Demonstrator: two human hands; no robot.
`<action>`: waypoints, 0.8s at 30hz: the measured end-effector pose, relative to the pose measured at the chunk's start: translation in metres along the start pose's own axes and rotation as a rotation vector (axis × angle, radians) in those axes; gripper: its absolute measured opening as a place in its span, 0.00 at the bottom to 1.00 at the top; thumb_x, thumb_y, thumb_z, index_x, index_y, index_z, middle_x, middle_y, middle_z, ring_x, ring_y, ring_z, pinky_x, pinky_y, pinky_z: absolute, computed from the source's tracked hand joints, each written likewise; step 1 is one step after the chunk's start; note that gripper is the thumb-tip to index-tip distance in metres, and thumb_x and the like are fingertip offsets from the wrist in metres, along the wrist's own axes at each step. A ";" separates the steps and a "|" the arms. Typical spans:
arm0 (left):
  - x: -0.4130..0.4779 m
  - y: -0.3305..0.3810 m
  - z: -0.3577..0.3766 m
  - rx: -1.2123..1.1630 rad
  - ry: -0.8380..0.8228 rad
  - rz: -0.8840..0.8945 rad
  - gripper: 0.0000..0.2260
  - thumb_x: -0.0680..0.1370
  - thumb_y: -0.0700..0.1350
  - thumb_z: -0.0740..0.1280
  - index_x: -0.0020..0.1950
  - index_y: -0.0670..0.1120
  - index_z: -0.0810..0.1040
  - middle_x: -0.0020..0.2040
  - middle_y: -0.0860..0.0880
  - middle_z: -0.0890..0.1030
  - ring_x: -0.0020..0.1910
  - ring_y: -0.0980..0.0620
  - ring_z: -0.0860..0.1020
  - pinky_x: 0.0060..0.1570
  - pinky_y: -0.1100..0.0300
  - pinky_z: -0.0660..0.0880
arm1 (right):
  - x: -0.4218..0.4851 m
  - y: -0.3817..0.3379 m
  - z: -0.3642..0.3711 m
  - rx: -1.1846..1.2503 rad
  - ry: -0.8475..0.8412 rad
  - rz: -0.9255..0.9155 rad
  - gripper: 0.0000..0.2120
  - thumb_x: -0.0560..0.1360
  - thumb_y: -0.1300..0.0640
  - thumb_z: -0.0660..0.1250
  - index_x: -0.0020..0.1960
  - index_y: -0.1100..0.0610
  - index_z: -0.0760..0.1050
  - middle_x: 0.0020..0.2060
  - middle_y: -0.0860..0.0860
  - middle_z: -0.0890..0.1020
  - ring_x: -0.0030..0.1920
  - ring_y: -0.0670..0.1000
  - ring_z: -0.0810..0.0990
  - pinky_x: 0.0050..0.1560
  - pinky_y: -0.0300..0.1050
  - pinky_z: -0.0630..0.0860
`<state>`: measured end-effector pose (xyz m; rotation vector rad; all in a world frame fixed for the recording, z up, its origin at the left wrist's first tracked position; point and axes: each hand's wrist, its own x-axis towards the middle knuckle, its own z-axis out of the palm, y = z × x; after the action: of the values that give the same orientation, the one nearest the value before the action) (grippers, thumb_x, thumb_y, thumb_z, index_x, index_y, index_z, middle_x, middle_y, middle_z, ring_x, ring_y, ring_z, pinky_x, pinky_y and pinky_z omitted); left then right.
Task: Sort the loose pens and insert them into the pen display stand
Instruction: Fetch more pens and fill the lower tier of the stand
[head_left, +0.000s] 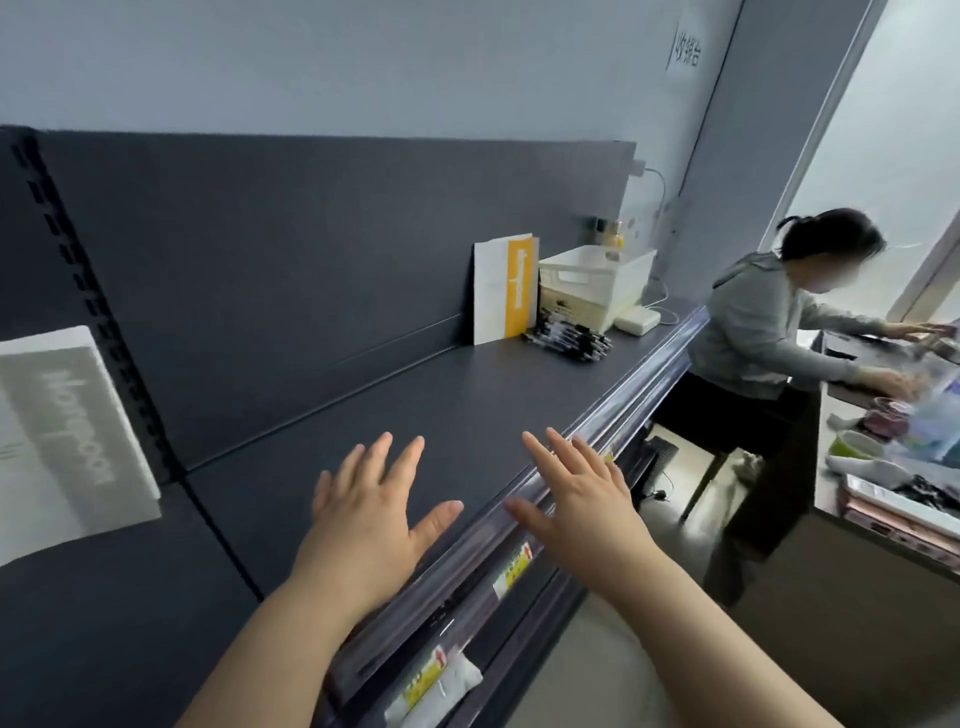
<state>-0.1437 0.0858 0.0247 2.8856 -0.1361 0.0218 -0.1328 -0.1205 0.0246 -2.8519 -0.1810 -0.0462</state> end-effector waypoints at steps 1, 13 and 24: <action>0.014 0.009 0.004 0.003 -0.007 -0.009 0.42 0.64 0.72 0.35 0.77 0.57 0.40 0.79 0.51 0.44 0.77 0.49 0.43 0.74 0.46 0.45 | 0.012 0.013 -0.001 0.001 -0.003 -0.005 0.33 0.76 0.34 0.53 0.76 0.41 0.43 0.77 0.44 0.46 0.76 0.50 0.41 0.75 0.53 0.42; 0.153 0.144 0.057 -0.158 -0.055 -0.234 0.34 0.75 0.68 0.48 0.77 0.55 0.46 0.77 0.51 0.53 0.76 0.50 0.52 0.72 0.52 0.58 | 0.165 0.191 -0.034 0.049 -0.091 -0.167 0.34 0.76 0.34 0.52 0.76 0.42 0.44 0.77 0.46 0.47 0.76 0.50 0.43 0.76 0.53 0.45; 0.249 0.182 0.083 -0.238 0.011 -0.376 0.32 0.76 0.66 0.51 0.77 0.55 0.49 0.70 0.54 0.61 0.71 0.53 0.58 0.65 0.57 0.64 | 0.294 0.253 -0.019 0.124 -0.109 -0.208 0.32 0.77 0.37 0.52 0.76 0.47 0.49 0.76 0.50 0.53 0.76 0.51 0.51 0.74 0.54 0.53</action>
<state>0.0869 -0.1330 -0.0041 2.6256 0.3797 -0.0440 0.1907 -0.3313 -0.0129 -2.7027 -0.4855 0.0758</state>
